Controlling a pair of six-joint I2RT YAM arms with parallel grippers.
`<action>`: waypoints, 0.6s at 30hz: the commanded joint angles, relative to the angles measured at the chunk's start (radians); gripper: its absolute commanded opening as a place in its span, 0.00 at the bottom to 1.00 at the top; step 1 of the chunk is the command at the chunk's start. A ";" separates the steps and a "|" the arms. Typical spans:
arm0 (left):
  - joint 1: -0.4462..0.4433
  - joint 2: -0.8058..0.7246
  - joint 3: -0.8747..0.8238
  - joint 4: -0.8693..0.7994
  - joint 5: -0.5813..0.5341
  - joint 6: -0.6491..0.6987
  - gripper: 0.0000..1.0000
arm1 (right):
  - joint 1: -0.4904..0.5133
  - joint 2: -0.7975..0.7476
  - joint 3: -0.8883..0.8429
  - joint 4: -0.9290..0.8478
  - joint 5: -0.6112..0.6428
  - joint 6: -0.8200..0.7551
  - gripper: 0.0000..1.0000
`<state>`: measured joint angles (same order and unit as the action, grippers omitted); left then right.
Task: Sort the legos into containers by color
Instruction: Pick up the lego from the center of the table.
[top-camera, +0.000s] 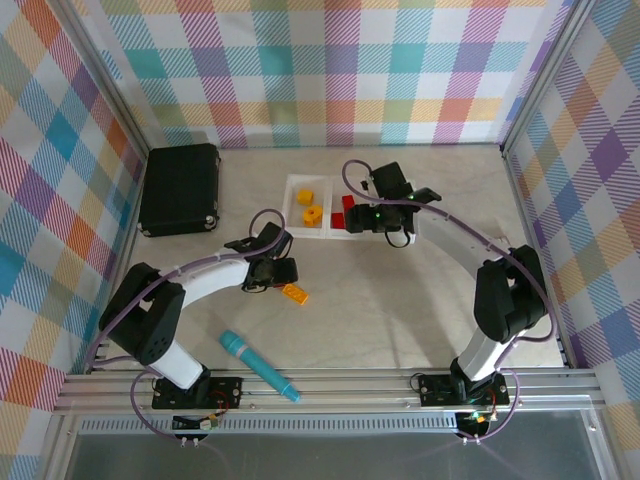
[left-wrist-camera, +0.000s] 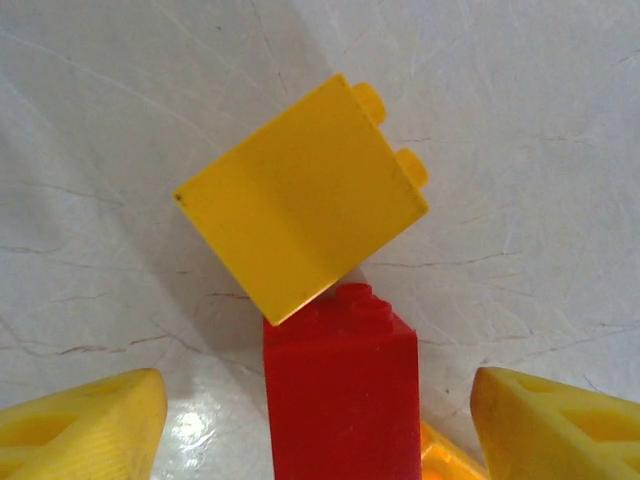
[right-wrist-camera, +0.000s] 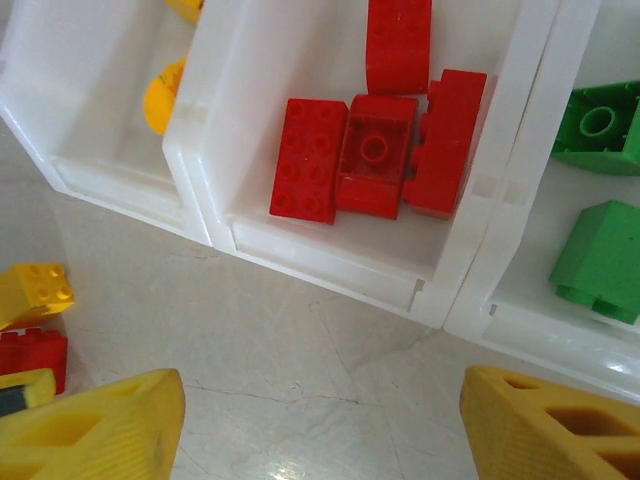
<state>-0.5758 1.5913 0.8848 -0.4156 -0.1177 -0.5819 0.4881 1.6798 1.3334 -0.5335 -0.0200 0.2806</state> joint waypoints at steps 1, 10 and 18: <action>-0.009 0.027 0.027 -0.012 0.017 -0.004 0.77 | 0.000 -0.044 -0.019 0.020 0.002 0.005 0.74; -0.009 0.060 0.054 -0.007 0.024 -0.022 0.59 | 0.000 -0.074 -0.055 0.045 0.016 0.003 0.72; -0.008 0.086 0.077 -0.026 0.038 -0.029 0.33 | 0.000 -0.091 -0.069 0.054 0.019 -0.001 0.72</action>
<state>-0.5758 1.6615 0.9424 -0.4160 -0.0933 -0.6086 0.4881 1.6276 1.2739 -0.5076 -0.0086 0.2802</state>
